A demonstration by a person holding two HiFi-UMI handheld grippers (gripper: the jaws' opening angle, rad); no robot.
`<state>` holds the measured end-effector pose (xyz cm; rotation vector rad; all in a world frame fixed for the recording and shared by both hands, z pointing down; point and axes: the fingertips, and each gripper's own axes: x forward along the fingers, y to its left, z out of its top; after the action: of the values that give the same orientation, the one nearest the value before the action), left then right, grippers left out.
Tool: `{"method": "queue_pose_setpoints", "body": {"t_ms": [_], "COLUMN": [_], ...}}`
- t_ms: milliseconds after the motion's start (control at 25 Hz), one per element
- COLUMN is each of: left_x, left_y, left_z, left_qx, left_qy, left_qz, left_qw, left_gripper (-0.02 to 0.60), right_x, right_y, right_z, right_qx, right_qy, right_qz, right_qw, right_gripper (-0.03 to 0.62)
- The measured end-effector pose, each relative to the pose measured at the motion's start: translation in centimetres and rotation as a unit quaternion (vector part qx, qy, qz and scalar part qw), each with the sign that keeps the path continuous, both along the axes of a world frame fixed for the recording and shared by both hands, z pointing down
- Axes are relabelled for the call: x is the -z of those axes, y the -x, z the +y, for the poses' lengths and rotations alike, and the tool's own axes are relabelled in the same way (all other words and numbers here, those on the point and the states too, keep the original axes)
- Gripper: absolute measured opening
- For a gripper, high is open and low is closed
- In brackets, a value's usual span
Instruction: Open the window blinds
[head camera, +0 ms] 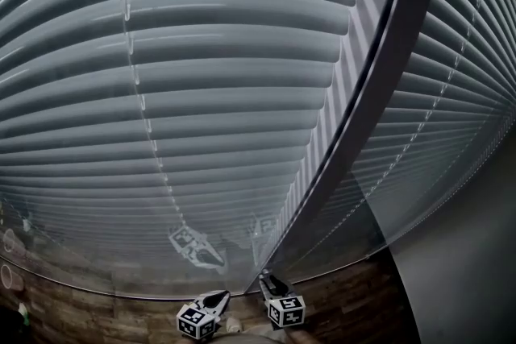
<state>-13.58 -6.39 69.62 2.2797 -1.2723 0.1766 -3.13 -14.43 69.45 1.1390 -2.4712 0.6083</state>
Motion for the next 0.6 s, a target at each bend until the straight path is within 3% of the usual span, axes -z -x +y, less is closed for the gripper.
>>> {"method": "queue_pose_setpoints", "body": {"t_ms": [600], "left_x": [-2.6], "left_y": [0.5], "left_z": [-1.3], "left_qx": [-0.011], "left_qy": [0.002], "left_qz": [0.004], "left_qw": [0.9999], "left_gripper": [0.012], "right_x": [-2.3], "right_y": [-0.4], "right_z": [0.0], "right_qx": [0.002], "right_qy": [0.006], "right_qz": [-0.008], "right_qw": [1.000], "right_gripper": [0.129]}}
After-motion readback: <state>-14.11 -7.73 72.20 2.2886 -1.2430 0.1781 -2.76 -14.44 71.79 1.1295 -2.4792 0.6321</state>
